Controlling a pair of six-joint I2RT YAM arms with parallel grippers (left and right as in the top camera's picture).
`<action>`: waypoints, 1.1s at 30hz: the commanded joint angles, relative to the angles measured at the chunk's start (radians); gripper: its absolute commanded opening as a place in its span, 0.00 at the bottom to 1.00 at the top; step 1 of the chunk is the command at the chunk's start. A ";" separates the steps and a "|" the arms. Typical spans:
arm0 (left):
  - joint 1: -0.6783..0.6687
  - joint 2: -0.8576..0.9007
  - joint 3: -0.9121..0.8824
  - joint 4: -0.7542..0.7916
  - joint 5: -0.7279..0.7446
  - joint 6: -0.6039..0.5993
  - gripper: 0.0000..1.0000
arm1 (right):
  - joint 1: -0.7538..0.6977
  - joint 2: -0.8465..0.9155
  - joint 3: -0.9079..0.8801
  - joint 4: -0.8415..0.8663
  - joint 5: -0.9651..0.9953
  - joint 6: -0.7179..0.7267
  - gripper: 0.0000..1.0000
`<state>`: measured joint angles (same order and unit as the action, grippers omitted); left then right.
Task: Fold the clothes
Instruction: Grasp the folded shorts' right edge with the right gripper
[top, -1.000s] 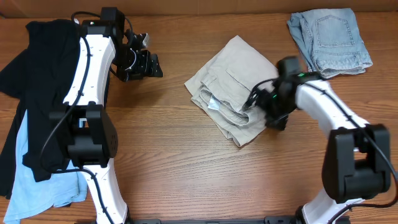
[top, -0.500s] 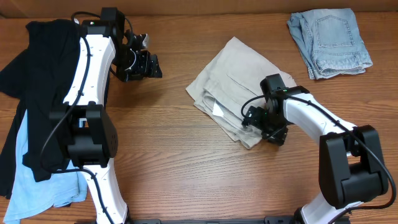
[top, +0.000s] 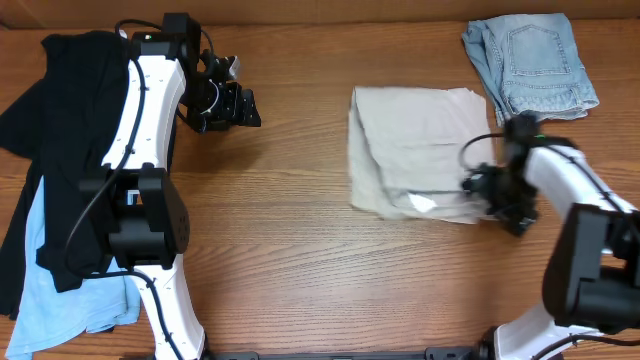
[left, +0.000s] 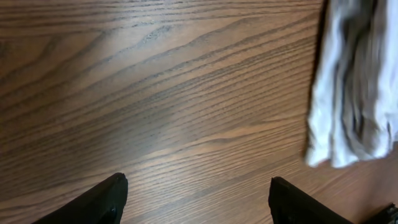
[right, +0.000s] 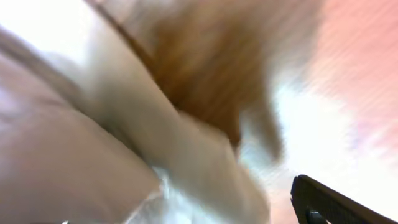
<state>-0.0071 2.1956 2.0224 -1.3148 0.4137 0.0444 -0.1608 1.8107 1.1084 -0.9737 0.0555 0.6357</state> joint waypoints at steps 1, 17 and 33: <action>-0.001 -0.006 0.019 -0.010 -0.006 0.001 0.75 | -0.100 -0.006 0.119 -0.052 -0.062 -0.076 1.00; -0.001 -0.006 0.019 -0.012 -0.008 0.002 0.75 | 0.051 -0.151 0.070 -0.081 -0.246 0.270 1.00; -0.001 -0.005 0.018 -0.012 -0.015 0.002 0.74 | 0.146 -0.148 -0.287 0.369 -0.211 0.367 1.00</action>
<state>-0.0071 2.1956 2.0224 -1.3239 0.4065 0.0444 -0.0189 1.6527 0.8734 -0.6346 -0.1902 0.9894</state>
